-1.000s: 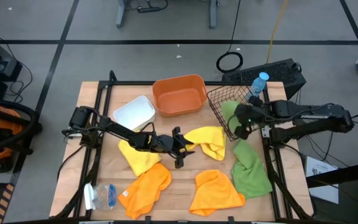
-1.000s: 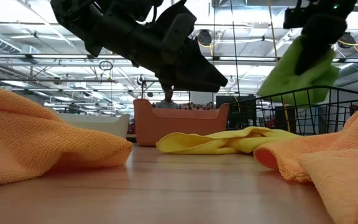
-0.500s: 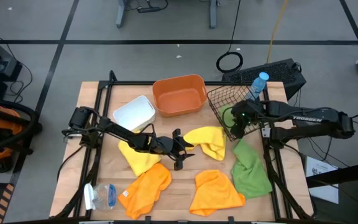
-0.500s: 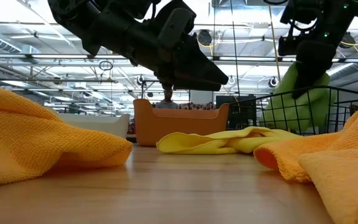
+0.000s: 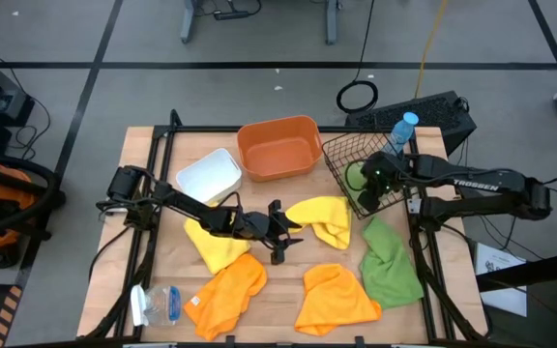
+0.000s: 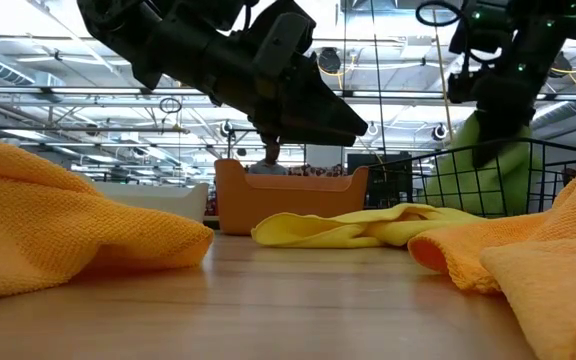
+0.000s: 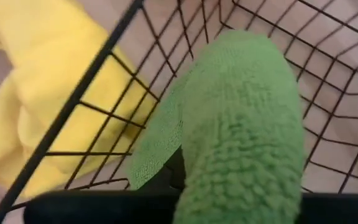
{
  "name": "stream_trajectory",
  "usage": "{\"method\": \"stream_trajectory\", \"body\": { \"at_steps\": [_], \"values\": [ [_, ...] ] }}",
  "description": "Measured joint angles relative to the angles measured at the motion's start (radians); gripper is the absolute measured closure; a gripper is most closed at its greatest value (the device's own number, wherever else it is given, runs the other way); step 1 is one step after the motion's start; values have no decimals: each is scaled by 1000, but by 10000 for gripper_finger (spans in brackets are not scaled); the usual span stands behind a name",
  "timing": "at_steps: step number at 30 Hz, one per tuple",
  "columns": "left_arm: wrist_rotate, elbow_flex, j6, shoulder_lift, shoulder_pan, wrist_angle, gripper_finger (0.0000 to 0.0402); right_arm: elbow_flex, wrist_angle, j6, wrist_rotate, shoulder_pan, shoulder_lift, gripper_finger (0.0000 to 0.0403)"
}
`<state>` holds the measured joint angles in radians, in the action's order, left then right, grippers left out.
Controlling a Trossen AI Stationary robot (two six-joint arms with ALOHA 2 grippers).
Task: Sort microfiber towel by color & place in baskets
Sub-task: Put the left green towel into the wire basket
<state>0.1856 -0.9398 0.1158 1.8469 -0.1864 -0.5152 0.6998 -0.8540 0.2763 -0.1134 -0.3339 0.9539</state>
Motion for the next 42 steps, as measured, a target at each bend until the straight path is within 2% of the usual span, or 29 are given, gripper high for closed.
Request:
{"method": "stream_trajectory", "body": {
  "at_steps": [6,18,23,26,33,35,40,42],
  "values": [
    [0,0,0,0,0,0,210,-33,-4,23,-15,-42,0,355],
    [0,-1,2,0,0,0,210,-31,-16,28,-17,-73,0,206],
    [0,-1,2,0,0,1,210,61,-131,43,-98,-71,0,184],
    [0,-1,1,0,0,1,210,134,-193,42,-153,-65,0,191],
    [0,-1,0,0,0,2,210,208,-231,20,-141,-63,0,235],
    [0,-1,0,0,0,4,210,207,-233,23,-131,-63,0,259],
    [0,-1,-1,0,1,12,210,177,-194,32,7,-47,0,340],
    [0,-1,-1,0,1,12,210,176,-182,41,16,-25,0,372]
  ]
}}
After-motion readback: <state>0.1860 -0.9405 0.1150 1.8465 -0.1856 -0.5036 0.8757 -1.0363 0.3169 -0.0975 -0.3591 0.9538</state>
